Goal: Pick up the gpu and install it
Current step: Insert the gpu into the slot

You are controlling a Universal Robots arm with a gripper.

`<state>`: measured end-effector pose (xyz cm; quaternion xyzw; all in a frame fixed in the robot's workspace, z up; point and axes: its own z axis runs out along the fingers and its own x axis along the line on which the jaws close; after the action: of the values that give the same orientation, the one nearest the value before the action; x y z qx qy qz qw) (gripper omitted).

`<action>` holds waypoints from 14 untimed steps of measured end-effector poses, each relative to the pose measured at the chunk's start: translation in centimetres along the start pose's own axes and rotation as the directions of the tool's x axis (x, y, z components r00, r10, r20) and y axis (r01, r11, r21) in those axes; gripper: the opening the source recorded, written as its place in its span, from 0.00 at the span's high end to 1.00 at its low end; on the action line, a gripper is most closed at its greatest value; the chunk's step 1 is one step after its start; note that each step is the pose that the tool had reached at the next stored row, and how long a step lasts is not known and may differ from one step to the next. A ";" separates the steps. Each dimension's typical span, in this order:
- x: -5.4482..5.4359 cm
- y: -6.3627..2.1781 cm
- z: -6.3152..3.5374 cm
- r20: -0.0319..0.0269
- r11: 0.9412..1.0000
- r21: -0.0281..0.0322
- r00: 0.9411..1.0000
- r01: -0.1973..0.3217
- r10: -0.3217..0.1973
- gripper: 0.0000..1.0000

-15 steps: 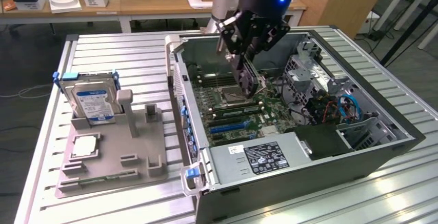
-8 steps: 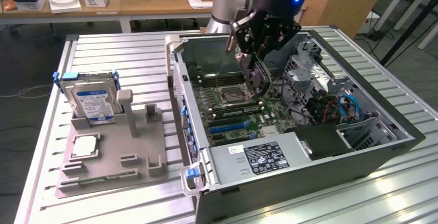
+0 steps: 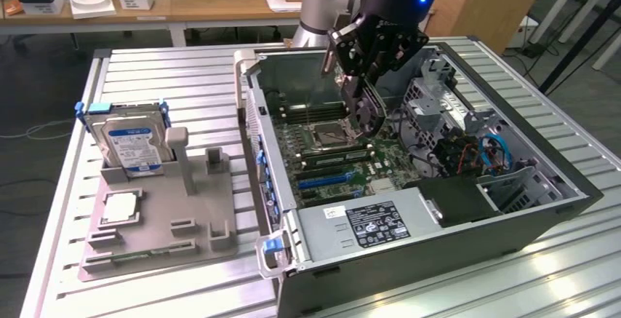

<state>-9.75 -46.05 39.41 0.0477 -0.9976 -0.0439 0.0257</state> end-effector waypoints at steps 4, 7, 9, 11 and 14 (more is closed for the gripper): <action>0.0 0.00 0.00 0.000 1.000 0.000 1.000 0.000 0.000 0.74; 0.0 0.00 0.00 0.000 1.000 0.000 1.000 0.000 0.000 0.74; 0.0 0.00 0.00 0.000 1.000 0.000 1.000 0.000 0.000 0.74; 0.0 0.00 0.00 0.000 1.000 0.000 1.000 0.000 0.000 0.74; 0.0 0.00 0.00 -0.001 1.000 0.000 1.000 0.007 -0.007 0.74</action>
<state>-9.76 -46.05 39.40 0.0510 -0.9974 -0.0438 0.0258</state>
